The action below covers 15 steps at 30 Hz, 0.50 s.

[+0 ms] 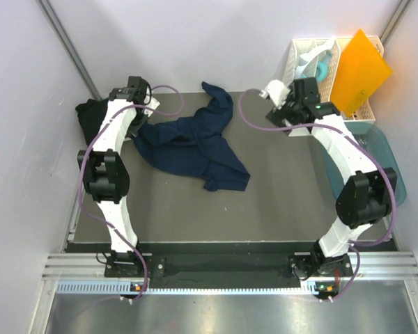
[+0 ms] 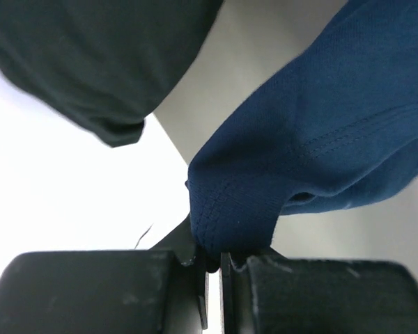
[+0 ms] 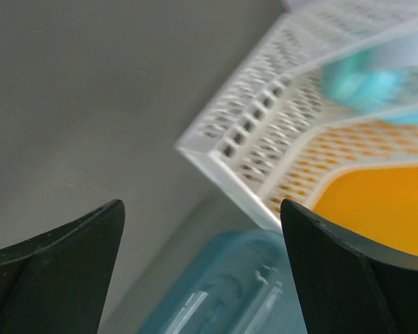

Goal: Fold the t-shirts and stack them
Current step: Flatten out the tshirt

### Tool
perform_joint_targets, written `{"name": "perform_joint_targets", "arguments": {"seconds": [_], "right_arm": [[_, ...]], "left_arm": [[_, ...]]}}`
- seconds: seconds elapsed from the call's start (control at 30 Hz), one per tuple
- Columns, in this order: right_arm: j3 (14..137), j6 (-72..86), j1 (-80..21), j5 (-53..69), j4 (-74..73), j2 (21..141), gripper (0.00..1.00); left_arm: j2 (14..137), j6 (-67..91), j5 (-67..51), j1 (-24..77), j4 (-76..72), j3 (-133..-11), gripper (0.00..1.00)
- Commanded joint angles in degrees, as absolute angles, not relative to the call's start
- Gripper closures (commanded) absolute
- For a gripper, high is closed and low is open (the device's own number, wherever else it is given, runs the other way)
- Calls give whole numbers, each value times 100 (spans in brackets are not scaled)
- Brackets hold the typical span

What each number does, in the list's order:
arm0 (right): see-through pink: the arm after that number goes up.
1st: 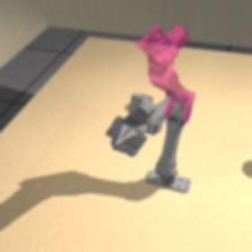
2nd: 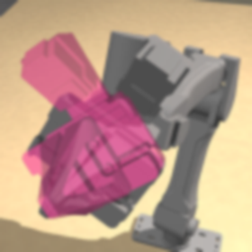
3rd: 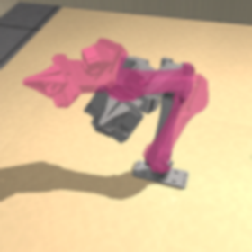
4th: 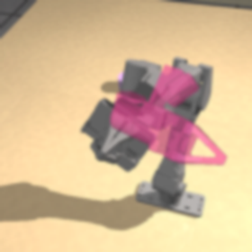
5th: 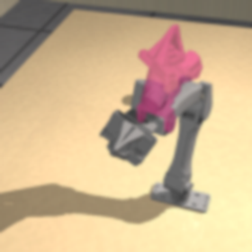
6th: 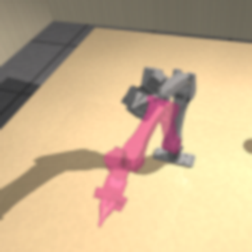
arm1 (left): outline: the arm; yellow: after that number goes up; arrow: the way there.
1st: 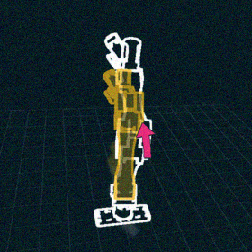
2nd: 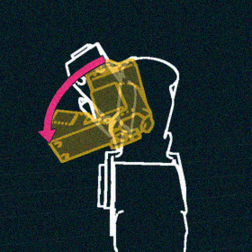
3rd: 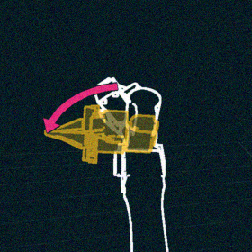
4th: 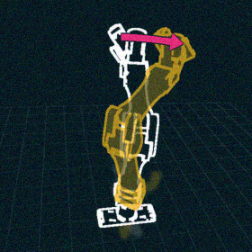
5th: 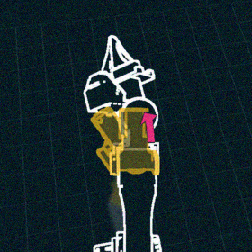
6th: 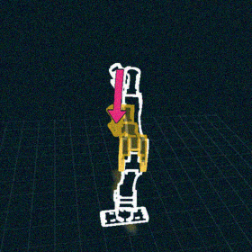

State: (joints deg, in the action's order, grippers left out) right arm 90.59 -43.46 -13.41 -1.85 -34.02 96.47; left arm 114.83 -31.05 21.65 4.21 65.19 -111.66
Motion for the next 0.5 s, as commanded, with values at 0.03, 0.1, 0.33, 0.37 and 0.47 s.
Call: {"name": "perform_joint_targets", "arguments": {"seconds": [0.03,0.1,0.33,0.37,0.47], "right_arm": [[7859,-4630,-2256,836,-3561,9282,9],[7482,-4728,-2451,809,-3393,9316,10],[6408,-5272,-3277,721,-2910,9220,10],[6312,-5352,-3357,695,-2831,9150,10],[6030,-5502,-3629,650,-2637,9079,9]], "left_arm": [[11637,-2786,1776,483,6794,-11514,100],[11654,-2734,1635,492,6785,-11531,100],[11795,-2733,1582,571,6855,-11575,100],[11795,-2725,1565,580,6864,-11584,100],[11760,-2663,1503,580,6864,-11566,100]]}}
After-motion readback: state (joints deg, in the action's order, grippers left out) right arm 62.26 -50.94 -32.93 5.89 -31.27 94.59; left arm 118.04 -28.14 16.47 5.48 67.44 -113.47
